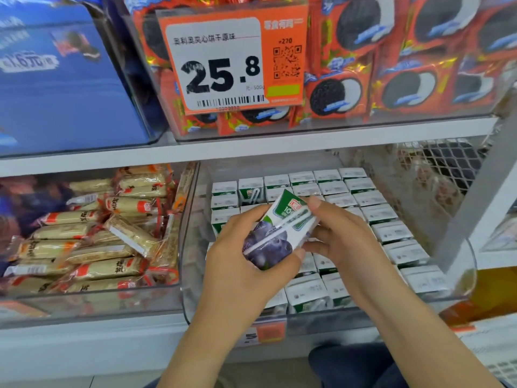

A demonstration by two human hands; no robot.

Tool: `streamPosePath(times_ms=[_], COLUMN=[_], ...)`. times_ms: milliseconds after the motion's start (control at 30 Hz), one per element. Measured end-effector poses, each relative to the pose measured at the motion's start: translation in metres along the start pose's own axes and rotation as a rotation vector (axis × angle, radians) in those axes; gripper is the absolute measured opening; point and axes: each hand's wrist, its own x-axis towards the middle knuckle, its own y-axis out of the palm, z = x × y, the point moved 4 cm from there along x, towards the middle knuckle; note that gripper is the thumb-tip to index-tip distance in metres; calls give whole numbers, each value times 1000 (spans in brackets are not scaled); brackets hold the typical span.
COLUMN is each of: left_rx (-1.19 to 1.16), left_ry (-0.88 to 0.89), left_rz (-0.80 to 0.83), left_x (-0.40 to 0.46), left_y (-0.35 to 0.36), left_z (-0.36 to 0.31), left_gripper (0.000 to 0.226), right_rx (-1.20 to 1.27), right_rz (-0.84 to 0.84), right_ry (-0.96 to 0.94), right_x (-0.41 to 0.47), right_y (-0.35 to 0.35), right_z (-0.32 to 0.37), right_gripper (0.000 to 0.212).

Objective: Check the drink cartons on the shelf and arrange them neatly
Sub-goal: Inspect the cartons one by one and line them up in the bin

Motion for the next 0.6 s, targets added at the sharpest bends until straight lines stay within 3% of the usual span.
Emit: streamPosePath(times_ms=[167,500,600], left_rx=[-264,-379,-416], left_ry=[-128,-144,-132], left_rz=[26,171,223], left_x=[4,3,2], left_y=[-5,-8,-9], left_z=[-4,-5,-8], left_gripper=[40,52,43], right_rx=[30,80,95], right_rz=[178,188,182], right_ry=[-62,-55,-81], right_x=[-3,-2,-4], right_y=[8,9,7], right_z=[4,1,2], right_gripper=[39,53,55])
